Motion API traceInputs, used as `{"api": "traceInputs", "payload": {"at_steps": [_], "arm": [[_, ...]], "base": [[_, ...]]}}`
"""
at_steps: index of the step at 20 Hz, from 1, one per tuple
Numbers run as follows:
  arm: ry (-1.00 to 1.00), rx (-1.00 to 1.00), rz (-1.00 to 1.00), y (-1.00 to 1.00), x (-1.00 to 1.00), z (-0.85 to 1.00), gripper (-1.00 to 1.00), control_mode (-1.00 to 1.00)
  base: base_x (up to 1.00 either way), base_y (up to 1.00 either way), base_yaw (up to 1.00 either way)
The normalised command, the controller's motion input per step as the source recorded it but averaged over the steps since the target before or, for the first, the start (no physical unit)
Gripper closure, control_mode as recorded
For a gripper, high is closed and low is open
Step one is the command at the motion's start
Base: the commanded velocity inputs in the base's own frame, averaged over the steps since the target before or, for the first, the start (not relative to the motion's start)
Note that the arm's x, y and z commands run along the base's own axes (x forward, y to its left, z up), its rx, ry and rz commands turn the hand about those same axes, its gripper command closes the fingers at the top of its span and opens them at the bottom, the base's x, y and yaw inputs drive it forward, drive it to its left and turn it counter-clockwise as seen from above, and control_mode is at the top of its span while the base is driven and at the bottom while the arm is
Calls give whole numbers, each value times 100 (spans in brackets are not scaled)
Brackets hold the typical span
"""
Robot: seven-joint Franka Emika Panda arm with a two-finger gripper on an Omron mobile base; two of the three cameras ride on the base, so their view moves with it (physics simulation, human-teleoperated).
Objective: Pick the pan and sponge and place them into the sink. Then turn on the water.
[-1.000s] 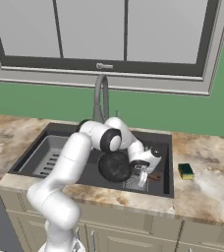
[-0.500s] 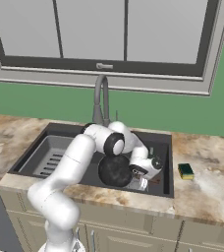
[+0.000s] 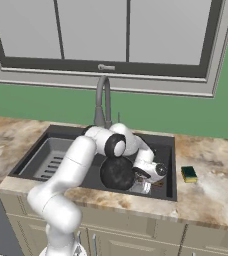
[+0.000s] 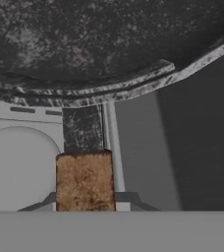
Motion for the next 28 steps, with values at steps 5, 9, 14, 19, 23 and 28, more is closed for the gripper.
{"api": "traceInputs", "payload": {"at_steps": [5,9,14,19,23,28], "arm": [[10,-5,2,27,37,-36,100,-100],[12,-7,1,35,33,-42,100,-100],[6,-9,2,35,19,-51,100,-100],[0,-9,4,30,1,-58,100,-100],[0,-9,3,30,-3,-54,-100,-100],[-4,-5,3,7,0,-18,-100,-100]], "base": [[0,0,0],[0,0,0],[0,0,0],[0,0,0],[0,0,0],[0,0,0]]}}
